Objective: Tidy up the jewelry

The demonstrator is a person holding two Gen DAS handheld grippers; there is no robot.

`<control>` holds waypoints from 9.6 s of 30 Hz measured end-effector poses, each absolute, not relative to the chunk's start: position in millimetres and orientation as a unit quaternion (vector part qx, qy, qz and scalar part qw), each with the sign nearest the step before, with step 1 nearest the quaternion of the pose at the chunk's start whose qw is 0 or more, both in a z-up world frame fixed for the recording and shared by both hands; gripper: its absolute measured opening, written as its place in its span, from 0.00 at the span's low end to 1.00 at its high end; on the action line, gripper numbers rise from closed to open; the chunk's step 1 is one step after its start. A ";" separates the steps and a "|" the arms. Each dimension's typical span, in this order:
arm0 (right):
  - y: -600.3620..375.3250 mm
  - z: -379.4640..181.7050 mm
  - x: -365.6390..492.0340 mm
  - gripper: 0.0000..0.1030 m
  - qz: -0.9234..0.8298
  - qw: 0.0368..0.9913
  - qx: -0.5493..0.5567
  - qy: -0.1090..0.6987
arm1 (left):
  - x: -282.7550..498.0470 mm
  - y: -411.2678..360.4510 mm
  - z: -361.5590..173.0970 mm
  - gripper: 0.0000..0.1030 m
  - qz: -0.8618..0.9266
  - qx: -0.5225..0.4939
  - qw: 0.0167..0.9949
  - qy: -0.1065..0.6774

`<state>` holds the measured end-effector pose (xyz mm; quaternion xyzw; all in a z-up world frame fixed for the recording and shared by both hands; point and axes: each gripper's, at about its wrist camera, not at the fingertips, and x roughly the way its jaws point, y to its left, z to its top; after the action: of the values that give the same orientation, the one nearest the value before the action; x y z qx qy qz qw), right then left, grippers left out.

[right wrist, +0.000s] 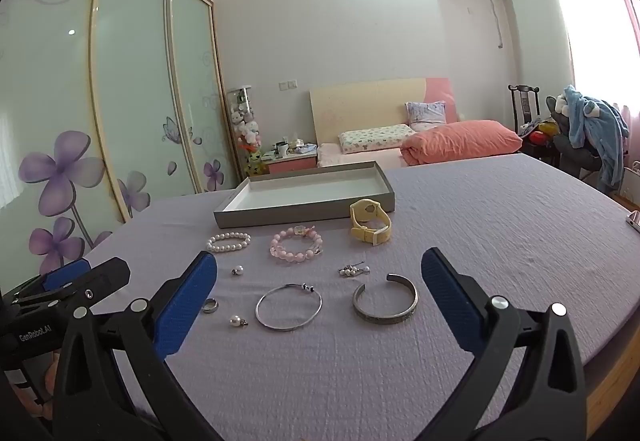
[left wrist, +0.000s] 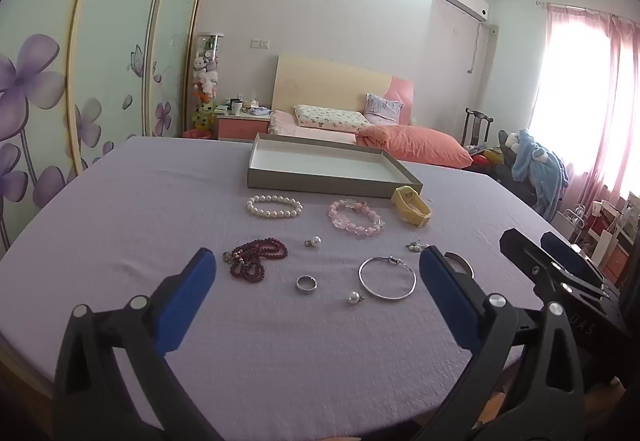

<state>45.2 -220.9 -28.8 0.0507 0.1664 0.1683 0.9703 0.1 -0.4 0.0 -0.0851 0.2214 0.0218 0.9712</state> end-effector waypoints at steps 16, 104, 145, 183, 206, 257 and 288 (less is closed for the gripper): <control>-219.6 -28.8 44.7 0.99 0.170 0.970 0.050 0.164 | -0.8 4.1 1.2 0.98 0.020 -0.092 0.970 0.222; -222.7 -43.4 71.2 0.99 0.155 0.961 0.061 0.220 | 9.0 26.1 -11.8 0.98 0.035 -0.106 0.960 0.255; -218.9 -93.3 163.6 0.67 0.102 0.904 -0.033 0.413 | 81.0 79.3 -54.2 0.98 0.066 -0.081 0.915 0.390; -228.1 -74.0 154.9 0.67 0.172 0.905 0.041 0.386 | 156.4 49.7 -77.0 0.13 0.003 0.006 0.892 0.452; -213.6 -23.1 164.5 0.67 0.209 0.920 0.030 0.332 | 132.7 86.7 18.8 0.06 0.006 -0.049 0.938 0.342; -122.1 -55.2 472.0 0.67 0.117 0.866 -0.045 0.484 | 430.5 77.8 32.7 0.07 0.034 -0.079 0.938 0.336; -202.7 6.6 319.4 0.84 0.168 0.921 0.005 0.351 | 294.8 109.3 41.4 0.77 0.075 -0.103 0.945 0.302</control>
<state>319.4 -202.7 6.6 0.0051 0.3510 0.1683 0.9211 294.8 109.3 41.4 -0.1032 0.3021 0.0753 0.9447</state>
